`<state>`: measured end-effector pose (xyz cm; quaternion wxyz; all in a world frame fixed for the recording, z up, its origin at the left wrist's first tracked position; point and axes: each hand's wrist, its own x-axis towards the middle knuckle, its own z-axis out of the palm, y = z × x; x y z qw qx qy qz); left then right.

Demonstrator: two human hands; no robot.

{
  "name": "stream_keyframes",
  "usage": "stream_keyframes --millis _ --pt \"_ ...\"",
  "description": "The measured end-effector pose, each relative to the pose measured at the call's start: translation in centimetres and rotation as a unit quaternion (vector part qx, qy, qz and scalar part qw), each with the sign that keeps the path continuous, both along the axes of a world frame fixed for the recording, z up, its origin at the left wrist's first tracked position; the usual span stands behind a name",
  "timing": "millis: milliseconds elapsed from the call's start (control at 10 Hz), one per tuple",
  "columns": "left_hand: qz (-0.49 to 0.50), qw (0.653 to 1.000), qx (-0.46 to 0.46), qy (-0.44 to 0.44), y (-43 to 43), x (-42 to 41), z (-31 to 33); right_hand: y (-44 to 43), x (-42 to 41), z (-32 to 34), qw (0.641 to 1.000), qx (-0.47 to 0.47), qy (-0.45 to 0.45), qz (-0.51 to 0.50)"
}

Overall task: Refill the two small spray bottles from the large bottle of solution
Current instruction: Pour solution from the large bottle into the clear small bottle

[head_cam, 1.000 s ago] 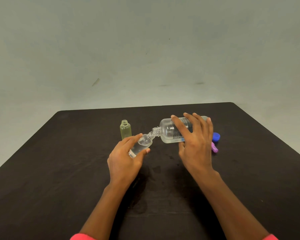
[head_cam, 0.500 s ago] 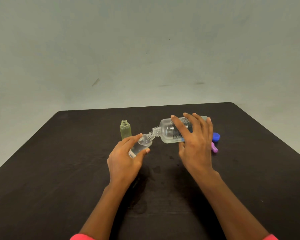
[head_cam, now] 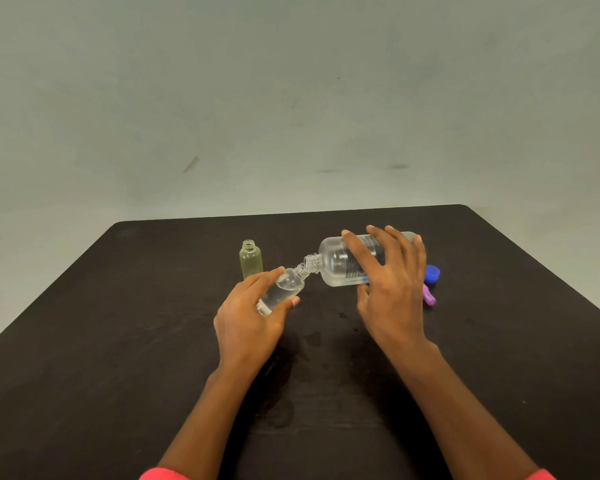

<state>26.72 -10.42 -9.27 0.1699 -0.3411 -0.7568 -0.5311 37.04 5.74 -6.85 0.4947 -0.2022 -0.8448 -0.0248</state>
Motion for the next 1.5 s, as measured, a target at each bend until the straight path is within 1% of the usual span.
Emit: stream_keyframes --millis 1500 --pt "0.001 1.000 -0.009 -0.006 0.05 0.05 0.07 0.01 -0.01 0.04 1.000 -0.002 -0.009 -0.001"
